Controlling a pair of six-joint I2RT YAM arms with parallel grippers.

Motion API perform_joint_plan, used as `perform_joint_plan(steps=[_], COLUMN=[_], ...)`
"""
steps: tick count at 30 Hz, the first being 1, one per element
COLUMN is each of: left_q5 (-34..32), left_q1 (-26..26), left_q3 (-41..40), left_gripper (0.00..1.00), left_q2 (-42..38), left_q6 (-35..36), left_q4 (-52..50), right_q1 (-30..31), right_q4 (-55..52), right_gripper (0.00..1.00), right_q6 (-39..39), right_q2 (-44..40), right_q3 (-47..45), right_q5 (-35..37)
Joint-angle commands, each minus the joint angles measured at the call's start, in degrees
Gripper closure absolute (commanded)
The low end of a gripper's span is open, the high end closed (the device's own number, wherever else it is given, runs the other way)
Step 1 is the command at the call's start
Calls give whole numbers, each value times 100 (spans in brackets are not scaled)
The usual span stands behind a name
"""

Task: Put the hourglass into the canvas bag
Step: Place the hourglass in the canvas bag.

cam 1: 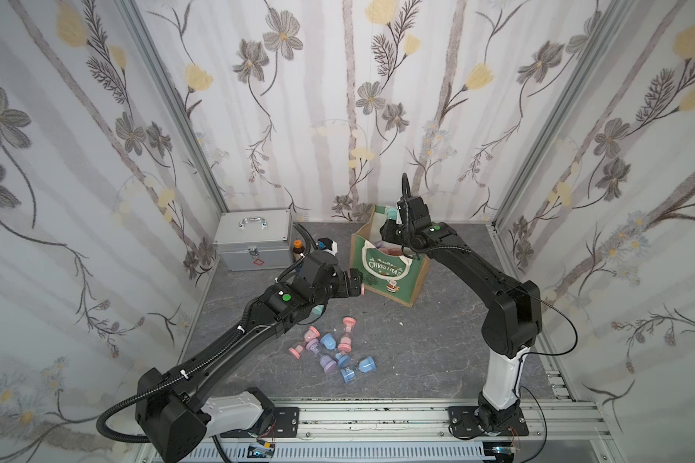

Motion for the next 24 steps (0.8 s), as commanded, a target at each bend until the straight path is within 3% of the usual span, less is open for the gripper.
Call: perform_joint_plan(steps=[1,16,24], left_q5=[-75,-277,-298], left_q1=[4,13,24], left_q3=[33,-171,-149], left_gripper=[0,0,0], left_q2=[85,126,107], left_q6=[35,-18,-30], left_q4=[239,401,376], right_q1=[-20,-30,-6], right_q4=[78,-45,-36], right_gripper=[87,78,58], right_q6=[-141,-352,-433], right_q2=[253,998,717], right_q3=[112,183,185], right_q5=[-182,442,542])
